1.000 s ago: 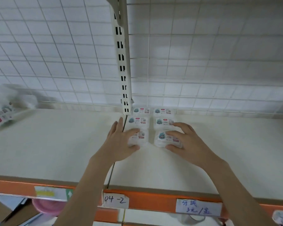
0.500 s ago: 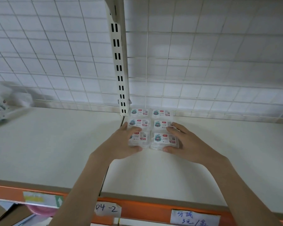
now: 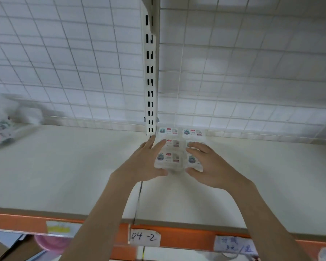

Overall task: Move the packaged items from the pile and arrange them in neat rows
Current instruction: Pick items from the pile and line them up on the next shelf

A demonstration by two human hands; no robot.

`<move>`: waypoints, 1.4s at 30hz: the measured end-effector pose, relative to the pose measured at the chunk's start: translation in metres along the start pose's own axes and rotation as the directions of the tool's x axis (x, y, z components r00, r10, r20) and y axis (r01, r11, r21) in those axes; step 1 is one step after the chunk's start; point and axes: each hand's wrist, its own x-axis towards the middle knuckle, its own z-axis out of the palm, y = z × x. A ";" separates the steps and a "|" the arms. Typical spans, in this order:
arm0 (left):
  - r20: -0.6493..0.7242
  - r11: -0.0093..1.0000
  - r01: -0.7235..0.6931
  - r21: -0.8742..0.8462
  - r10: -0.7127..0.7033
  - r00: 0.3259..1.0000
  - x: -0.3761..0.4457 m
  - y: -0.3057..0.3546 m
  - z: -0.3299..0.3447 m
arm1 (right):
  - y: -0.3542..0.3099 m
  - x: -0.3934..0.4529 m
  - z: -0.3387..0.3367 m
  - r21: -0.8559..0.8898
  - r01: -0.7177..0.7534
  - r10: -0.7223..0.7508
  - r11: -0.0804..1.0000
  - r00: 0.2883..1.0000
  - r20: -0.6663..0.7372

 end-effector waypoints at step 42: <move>-0.491 0.847 0.526 -0.083 -0.494 0.717 -0.289 -0.476 -0.194 | -0.500 0.245 0.209 0.129 0.197 -0.220 0.972 0.955 0.199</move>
